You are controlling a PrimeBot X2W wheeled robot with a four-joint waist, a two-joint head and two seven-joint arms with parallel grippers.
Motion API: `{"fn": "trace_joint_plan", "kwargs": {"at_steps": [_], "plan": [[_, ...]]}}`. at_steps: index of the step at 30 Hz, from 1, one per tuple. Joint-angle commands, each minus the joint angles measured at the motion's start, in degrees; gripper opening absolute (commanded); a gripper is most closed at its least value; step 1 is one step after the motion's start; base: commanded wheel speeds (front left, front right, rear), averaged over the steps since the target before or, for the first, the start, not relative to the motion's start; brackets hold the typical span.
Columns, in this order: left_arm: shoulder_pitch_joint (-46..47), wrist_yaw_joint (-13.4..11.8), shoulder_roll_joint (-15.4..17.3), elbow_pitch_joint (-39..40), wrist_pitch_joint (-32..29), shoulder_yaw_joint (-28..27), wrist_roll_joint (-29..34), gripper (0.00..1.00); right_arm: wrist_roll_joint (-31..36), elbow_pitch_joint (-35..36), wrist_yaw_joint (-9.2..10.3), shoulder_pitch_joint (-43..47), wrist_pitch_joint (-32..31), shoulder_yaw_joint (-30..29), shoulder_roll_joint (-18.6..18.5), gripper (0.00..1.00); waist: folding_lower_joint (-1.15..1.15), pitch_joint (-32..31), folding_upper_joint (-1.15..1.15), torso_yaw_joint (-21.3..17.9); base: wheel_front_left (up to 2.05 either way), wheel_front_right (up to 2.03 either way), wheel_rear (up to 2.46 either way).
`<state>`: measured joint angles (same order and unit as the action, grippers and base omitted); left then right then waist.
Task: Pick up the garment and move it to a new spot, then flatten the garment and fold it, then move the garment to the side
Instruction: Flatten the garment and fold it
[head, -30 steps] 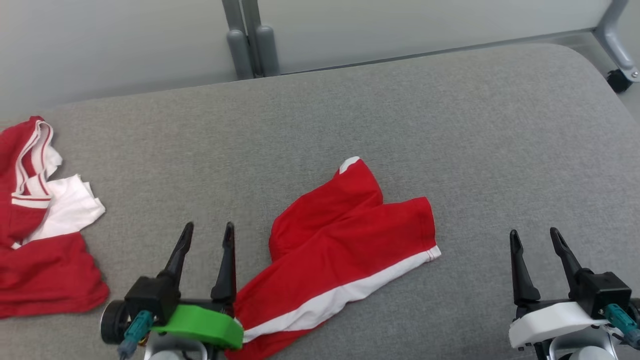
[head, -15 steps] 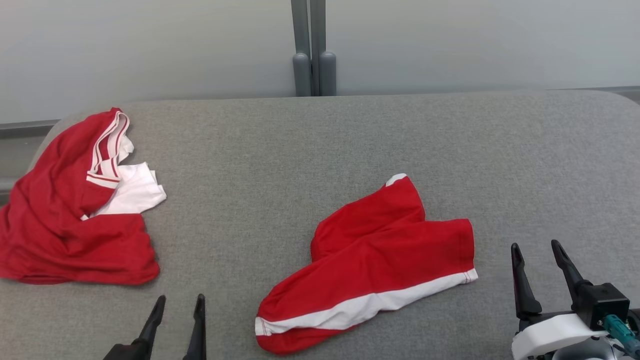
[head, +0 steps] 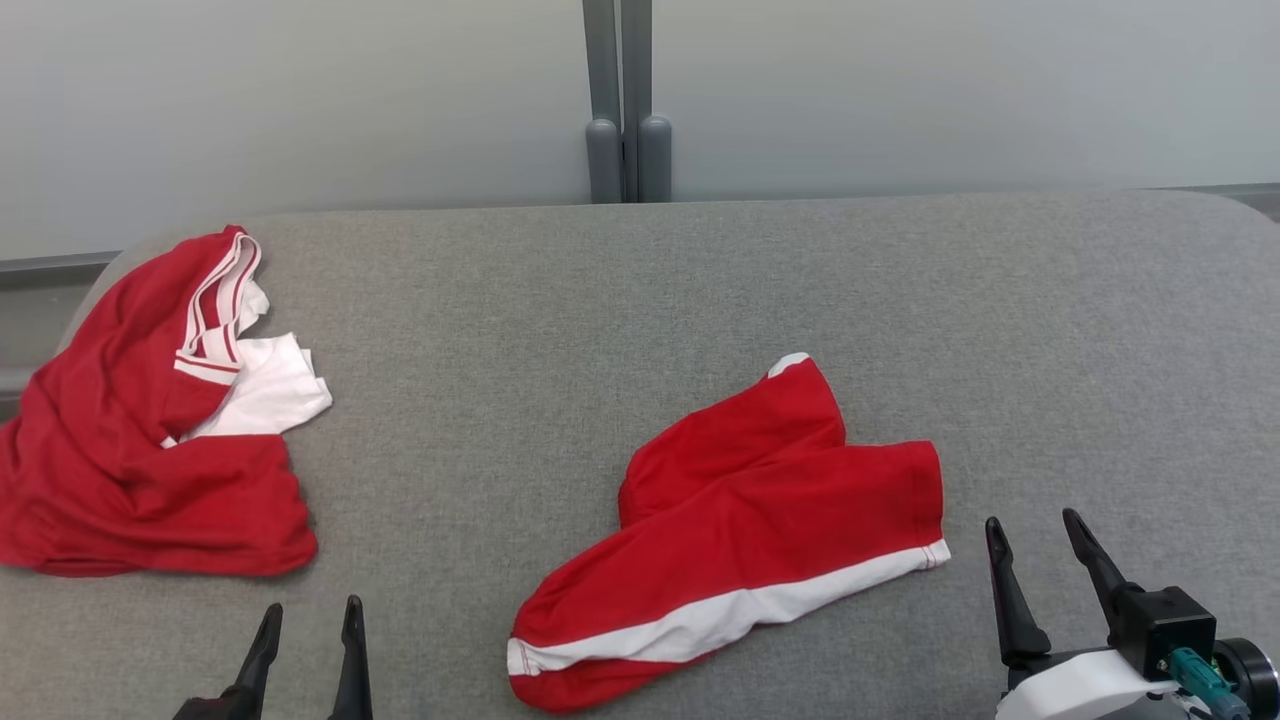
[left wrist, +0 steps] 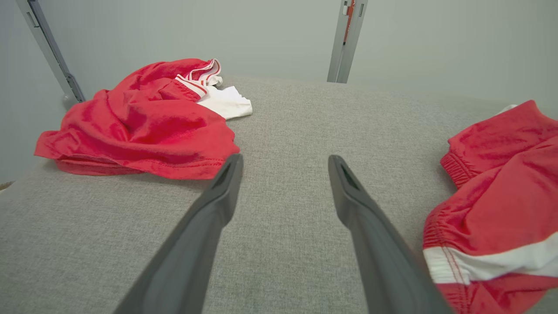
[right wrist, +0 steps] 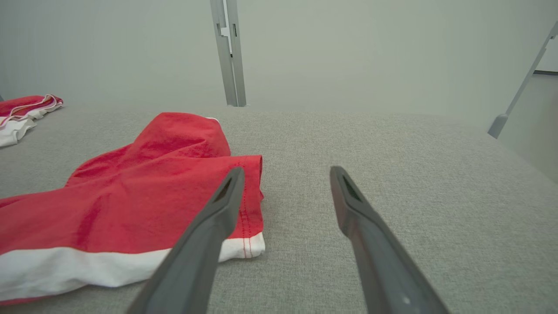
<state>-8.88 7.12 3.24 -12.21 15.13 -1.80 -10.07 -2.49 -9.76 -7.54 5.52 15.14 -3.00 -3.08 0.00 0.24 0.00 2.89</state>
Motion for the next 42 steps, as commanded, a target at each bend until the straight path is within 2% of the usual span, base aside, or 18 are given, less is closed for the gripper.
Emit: {"fn": "trace_joint_plan", "kwargs": {"at_steps": [1, 18, 20, 23, 26, 28, 32, 35, 42], "plan": [[0.7, 0.3, 0.0, -0.2, 0.0, -0.3, 0.3, 1.0, -0.2, -0.1, 0.09, -0.2, 0.0, 0.0, -0.1, 1.0, 0.0, 0.2, 0.0, -0.5, 0.0, 0.0, 0.0], [1.9, 0.4, -0.2, -1.3, 0.0, 0.0, -0.3, 1.0, -1.5, -0.3, 0.09, -1.3, 0.0, 0.5, 0.1, 1.0, 0.0, 0.6, 0.0, -3.1, 0.0, 0.0, 0.0], [2.2, 0.4, 0.8, -2.8, 0.0, 0.6, -1.3, 1.0, -2.4, 0.2, 0.09, -2.3, 0.0, 1.5, 0.1, 1.0, 0.0, 0.8, 0.0, -3.1, 0.0, 0.0, 0.0], [3.7, 0.4, 3.2, -6.7, -0.3, 3.4, -3.5, 1.0, -4.0, -2.7, 0.1, -3.8, 0.0, 4.4, -2.3, 1.0, 0.0, 1.4, 0.0, -3.0, 0.0, 0.0, 0.0], [5.3, 0.4, 5.1, -8.1, -4.9, 4.7, -6.5, 1.0, -6.3, -7.9, 0.09, -6.9, -1.0, 7.4, -4.8, 1.0, 0.0, 1.8, 0.0, -2.7, 0.0, 0.0, 0.0], [5.7, 0.4, 5.7, -7.2, -9.4, 5.3, -8.7, 1.0, -7.6, -10.7, 0.09, -9.1, -4.3, 10.3, -6.4, 1.0, 0.0, 2.2, 0.0, -2.4, 0.0, 0.0, 0.0], [4.6, 0.4, 6.4, -2.2, -19.5, 8.9, -14.0, 1.0, -11.3, -14.8, 0.1, -12.9, -12.6, 16.2, -9.6, 1.0, 0.0, 3.3, 0.0, -1.9, 0.0, 0.0, 0.0], [2.9, 0.4, 8.3, 3.8, -26.8, 13.8, -18.2, 1.0, -13.9, -16.5, 0.1, -15.3, -17.5, 19.4, -11.1, 1.0, 0.0, 4.5, 0.0, -1.4, 0.0, 0.0, 0.0], [0.3, 0.4, 11.2, 12.8, -33.6, 16.9, -23.1, 1.0, -16.4, -17.3, 0.1, -17.1, -18.5, 21.9, -12.6, 1.0, 0.0, 6.0, 0.0, -0.8, 0.0, 0.0, 0.0]]}}
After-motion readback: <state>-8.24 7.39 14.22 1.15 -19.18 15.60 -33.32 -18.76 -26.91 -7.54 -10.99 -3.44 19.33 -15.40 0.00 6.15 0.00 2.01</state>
